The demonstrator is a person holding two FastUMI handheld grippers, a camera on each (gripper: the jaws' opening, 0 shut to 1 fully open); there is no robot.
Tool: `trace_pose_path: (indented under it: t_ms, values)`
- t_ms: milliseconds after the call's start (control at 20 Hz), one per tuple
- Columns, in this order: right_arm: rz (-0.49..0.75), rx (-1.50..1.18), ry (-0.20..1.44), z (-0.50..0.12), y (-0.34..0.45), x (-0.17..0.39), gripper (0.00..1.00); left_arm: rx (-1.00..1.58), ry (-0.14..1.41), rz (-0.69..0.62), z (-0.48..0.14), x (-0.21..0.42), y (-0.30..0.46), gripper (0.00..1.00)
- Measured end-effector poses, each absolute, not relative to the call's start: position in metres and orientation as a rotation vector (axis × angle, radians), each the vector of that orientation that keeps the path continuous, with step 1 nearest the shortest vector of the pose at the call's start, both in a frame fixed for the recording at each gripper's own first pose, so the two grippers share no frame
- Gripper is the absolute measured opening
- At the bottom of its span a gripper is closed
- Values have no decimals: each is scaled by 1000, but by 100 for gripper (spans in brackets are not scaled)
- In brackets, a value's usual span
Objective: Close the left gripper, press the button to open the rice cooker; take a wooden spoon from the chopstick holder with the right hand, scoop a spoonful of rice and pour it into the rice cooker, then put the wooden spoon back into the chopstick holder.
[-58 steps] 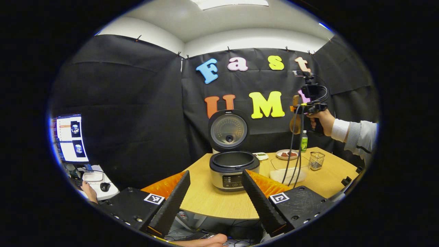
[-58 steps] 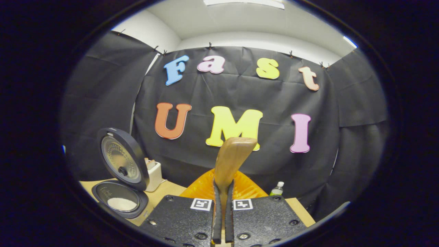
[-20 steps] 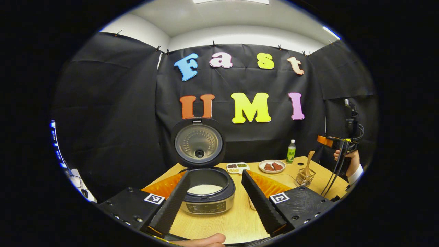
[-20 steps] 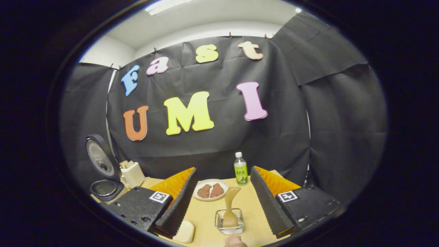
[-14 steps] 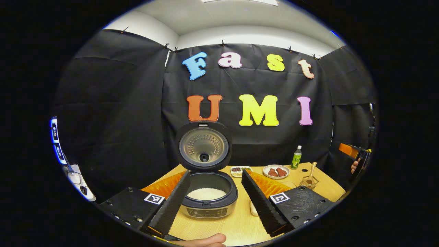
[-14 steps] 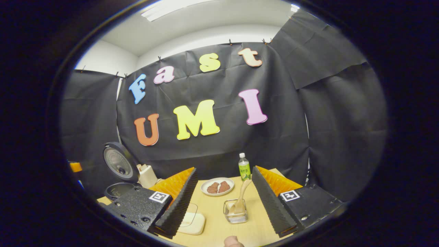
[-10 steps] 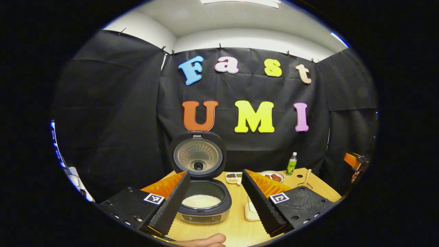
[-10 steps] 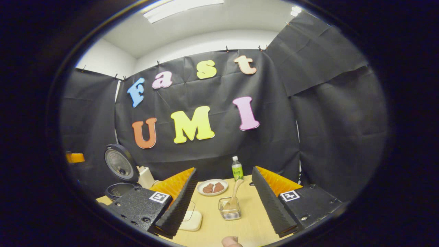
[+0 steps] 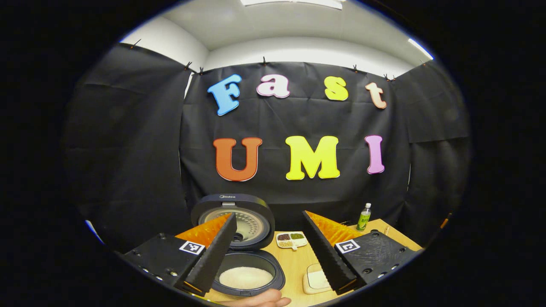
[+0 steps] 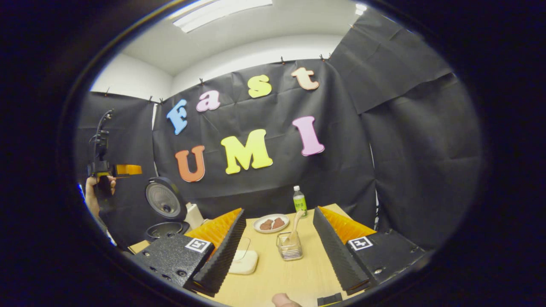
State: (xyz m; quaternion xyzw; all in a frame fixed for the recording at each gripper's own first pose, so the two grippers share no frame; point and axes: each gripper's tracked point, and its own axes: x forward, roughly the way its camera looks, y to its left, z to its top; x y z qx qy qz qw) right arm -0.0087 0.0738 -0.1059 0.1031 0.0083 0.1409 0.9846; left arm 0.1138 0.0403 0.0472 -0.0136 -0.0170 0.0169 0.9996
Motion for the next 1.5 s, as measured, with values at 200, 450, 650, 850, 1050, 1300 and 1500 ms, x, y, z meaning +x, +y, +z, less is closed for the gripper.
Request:
trace_pose_path:
  t_ms: [200,450,650,850,1050,1300,1500]
  values:
    - [326,177,-36,-106,64,-10,100,-35,-66,123,52,157,83,96]
    - [336,233,-102,-109,55,12,100,-146,-228,169,81,208,123,94]
    - [278,273,-145,-114,42,40,100,-122,-322,213,90,243,143,94]
    - [322,304,-153,-117,55,50,100,-62,-420,234,106,262,146,94]
    - [353,334,-164,-119,59,57,92,-84,-304,257,88,288,153,94]
    - [354,343,-137,-124,55,53,100,-129,-71,299,45,301,165,94]
    - [353,328,-130,-124,52,43,100,-126,-15,320,41,291,169,96]
